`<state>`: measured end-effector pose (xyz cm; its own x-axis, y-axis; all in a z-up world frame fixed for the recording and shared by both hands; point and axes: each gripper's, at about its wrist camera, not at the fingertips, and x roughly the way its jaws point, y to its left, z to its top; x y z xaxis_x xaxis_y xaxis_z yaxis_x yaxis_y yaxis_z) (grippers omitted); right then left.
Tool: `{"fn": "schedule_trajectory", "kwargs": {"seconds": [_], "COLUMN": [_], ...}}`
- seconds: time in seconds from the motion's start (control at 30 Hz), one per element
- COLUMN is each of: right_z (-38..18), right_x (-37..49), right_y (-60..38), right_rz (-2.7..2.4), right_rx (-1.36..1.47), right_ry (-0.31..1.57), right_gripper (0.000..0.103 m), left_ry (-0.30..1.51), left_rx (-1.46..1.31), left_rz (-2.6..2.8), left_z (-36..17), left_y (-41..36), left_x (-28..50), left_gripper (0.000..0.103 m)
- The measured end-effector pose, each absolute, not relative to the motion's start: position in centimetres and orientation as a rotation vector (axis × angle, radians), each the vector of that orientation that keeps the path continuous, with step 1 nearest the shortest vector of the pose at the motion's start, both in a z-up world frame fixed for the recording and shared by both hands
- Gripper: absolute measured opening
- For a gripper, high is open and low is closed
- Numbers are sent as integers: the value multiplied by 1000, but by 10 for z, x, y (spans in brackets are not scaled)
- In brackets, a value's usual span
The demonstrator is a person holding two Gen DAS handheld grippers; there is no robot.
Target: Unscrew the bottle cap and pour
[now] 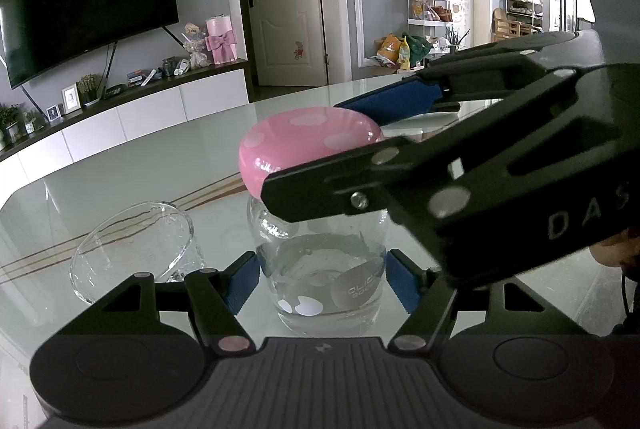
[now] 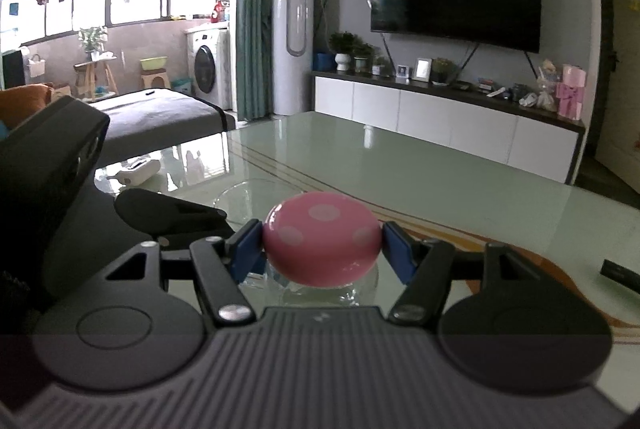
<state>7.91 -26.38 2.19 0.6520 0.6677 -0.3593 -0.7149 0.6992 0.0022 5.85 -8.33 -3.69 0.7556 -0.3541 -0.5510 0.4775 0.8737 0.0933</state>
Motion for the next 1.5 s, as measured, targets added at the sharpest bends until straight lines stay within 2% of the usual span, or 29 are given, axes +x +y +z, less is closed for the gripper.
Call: {"fn": "schedule_trajectory", "kwargs": {"seconds": [1.5], "right_z": [30], "right_x": [101], "right_y": [-287], "right_rz": [1075], "right_rx": [-225], "right_ry": [363], "right_gripper": [65], "left_ry": [549], "left_rx": [234], "left_rz": [-456], "left_z": [-41], "left_y": [-85], "left_x": [57], "left_gripper": [73]}}
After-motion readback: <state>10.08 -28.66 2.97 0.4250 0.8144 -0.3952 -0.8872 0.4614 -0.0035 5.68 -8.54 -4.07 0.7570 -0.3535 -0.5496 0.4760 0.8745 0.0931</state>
